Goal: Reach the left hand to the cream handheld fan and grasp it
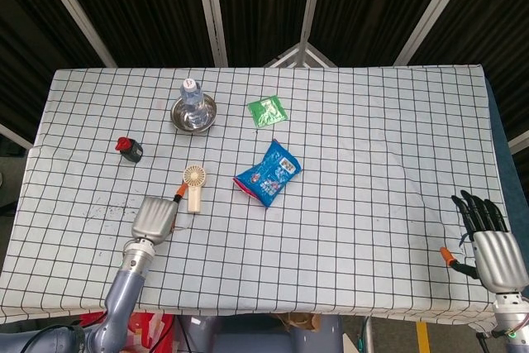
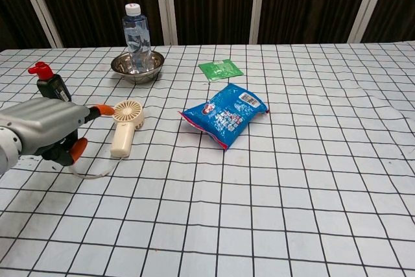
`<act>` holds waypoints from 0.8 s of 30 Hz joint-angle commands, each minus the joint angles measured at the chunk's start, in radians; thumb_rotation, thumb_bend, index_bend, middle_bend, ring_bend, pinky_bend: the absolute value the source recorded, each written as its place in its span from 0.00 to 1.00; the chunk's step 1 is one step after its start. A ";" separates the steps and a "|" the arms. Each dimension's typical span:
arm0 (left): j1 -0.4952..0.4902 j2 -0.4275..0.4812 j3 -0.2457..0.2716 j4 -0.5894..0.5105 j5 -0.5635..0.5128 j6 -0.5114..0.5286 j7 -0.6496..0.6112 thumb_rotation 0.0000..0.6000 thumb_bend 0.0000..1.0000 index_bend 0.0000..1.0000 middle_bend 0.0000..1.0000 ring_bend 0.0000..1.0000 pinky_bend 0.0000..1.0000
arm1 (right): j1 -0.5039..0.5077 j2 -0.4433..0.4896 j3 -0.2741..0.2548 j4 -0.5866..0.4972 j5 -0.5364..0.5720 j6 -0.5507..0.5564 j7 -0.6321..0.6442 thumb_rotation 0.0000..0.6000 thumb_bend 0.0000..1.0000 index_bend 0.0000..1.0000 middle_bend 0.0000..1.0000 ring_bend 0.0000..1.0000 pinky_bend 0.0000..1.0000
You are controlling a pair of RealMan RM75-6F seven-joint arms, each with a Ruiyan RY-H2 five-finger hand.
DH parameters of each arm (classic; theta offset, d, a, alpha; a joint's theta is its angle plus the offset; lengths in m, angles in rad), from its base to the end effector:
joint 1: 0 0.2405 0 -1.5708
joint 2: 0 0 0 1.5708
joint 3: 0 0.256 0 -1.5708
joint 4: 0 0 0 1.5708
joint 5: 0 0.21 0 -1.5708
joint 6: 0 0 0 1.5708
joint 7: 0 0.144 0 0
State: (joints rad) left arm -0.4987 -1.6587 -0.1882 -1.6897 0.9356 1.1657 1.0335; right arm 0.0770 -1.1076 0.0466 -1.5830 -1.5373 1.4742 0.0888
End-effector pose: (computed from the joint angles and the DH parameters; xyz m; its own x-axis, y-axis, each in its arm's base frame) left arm -0.1707 0.2705 -0.0345 0.6656 0.2753 0.6936 0.7460 -0.2199 -0.6286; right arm -0.3151 -0.1783 0.1617 0.3535 -0.0197 0.9352 -0.9351 -0.0349 0.3527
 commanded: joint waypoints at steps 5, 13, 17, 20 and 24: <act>-0.023 -0.024 0.016 0.021 -0.020 0.008 0.002 1.00 0.88 0.03 0.93 0.85 0.89 | 0.000 0.000 0.000 -0.001 0.001 -0.001 -0.002 1.00 0.28 0.09 0.00 0.00 0.00; -0.043 -0.041 0.029 0.038 -0.028 0.021 -0.008 1.00 0.88 0.03 0.93 0.85 0.89 | 0.000 0.000 0.000 -0.001 0.001 0.001 -0.003 1.00 0.28 0.09 0.00 0.00 0.00; -0.053 -0.049 0.036 0.047 -0.035 0.028 -0.009 1.00 0.88 0.03 0.93 0.85 0.89 | 0.000 -0.001 0.000 -0.001 0.001 0.001 -0.004 1.00 0.28 0.09 0.00 0.00 0.00; -0.058 -0.052 0.042 0.051 -0.039 0.033 -0.008 1.00 0.88 0.04 0.93 0.84 0.89 | 0.001 0.000 0.000 -0.001 0.001 0.000 -0.003 1.00 0.28 0.09 0.00 0.00 0.00; -0.065 -0.057 0.054 0.058 -0.048 0.036 -0.005 1.00 0.88 0.04 0.93 0.84 0.89 | 0.001 0.000 0.000 -0.001 0.002 0.000 -0.003 1.00 0.28 0.09 0.00 0.00 0.00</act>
State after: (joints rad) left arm -0.5619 -1.7147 -0.1360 -1.6329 0.8889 1.2007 1.0273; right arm 0.0776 -1.1080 0.0465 -1.5837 -1.5356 1.4743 0.0859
